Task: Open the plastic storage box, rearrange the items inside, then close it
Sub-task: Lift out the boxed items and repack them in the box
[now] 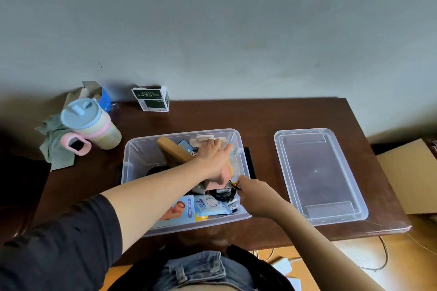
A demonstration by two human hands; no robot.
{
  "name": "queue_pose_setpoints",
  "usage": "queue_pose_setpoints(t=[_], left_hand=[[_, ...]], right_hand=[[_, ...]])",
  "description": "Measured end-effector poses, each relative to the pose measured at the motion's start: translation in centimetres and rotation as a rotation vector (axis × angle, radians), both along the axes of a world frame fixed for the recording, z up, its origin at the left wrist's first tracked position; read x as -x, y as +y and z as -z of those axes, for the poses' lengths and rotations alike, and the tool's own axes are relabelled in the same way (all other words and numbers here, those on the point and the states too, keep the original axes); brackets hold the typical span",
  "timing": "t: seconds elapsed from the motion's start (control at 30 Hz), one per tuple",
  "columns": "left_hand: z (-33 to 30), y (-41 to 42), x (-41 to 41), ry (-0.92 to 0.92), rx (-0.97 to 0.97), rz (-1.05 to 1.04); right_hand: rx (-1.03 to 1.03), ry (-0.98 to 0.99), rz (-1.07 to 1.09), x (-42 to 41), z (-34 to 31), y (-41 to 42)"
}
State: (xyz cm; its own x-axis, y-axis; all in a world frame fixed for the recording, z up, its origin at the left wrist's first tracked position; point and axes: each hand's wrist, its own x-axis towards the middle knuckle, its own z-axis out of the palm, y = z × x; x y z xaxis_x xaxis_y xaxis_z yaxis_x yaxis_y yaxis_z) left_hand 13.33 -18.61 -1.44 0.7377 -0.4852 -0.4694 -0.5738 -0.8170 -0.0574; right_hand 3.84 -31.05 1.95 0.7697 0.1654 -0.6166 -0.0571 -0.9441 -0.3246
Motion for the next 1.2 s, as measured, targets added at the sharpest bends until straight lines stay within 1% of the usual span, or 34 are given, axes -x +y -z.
queue_pose_setpoints(t=[0.1,0.17,0.3,0.43,0.63,0.73,0.8,0.87,0.97,1.0,1.03,1.1,1.13,1.17,1.2], left_hand=[[-0.4,0.8,-0.1,-0.020,0.057,0.038],[-1.6,2.0,-0.3,-0.017,0.152,0.013],[-5.2,7.0,-0.3,-0.063,0.352,-0.116],[-7.0,13.2,1.1,-0.054,0.488,-0.331],[-3.6,18.8,4.8,-0.071,0.854,-0.700],[-1.9,19.1,5.8,-0.129,0.942,-0.826],[-1.3,18.6,5.8,-0.158,0.975,-0.856],[-1.1,18.2,5.6,-0.181,0.972,-0.859],[-1.6,17.7,5.5,-0.213,0.850,-0.857],[-2.1,17.6,5.7,-0.261,0.803,-0.855],[-2.8,17.3,6.0,-0.358,0.772,-0.826],[-4.1,16.2,6.7,-0.608,0.800,-0.650],[-4.6,15.3,7.0,-0.676,0.852,-0.530],[-4.8,14.1,7.4,-0.642,0.911,-0.401],[-4.7,12.6,7.7,-0.501,0.954,-0.285]], right_hand=[[0.034,-0.021,-0.052,-0.2,0.1,0.0],[0.056,-0.025,-0.086,-0.2,0.2,-0.1],[0.118,-0.039,-0.203,-0.5,0.2,0.1],[0.194,-0.021,-0.334,-1.2,0.1,1.4],[0.230,-0.029,-0.408,-3.5,0.5,3.2],[0.245,-0.018,-0.440,-4.4,1.1,3.7],[0.258,0.006,-0.441,-4.9,1.5,3.9],[0.260,0.037,-0.435,-5.2,1.9,4.1],[0.242,0.061,-0.423,-5.4,2.3,4.1],[0.231,0.062,-0.419,-5.5,2.4,4.0],[0.220,0.062,-0.417,-5.5,2.5,4.0],[0.193,0.052,-0.402,-5.6,2.6,3.7],[0.175,0.039,-0.387,-5.7,2.6,3.5],[0.160,0.025,-0.371,-5.8,2.6,3.3],[0.148,0.008,-0.357,-5.9,2.5,3.2]])
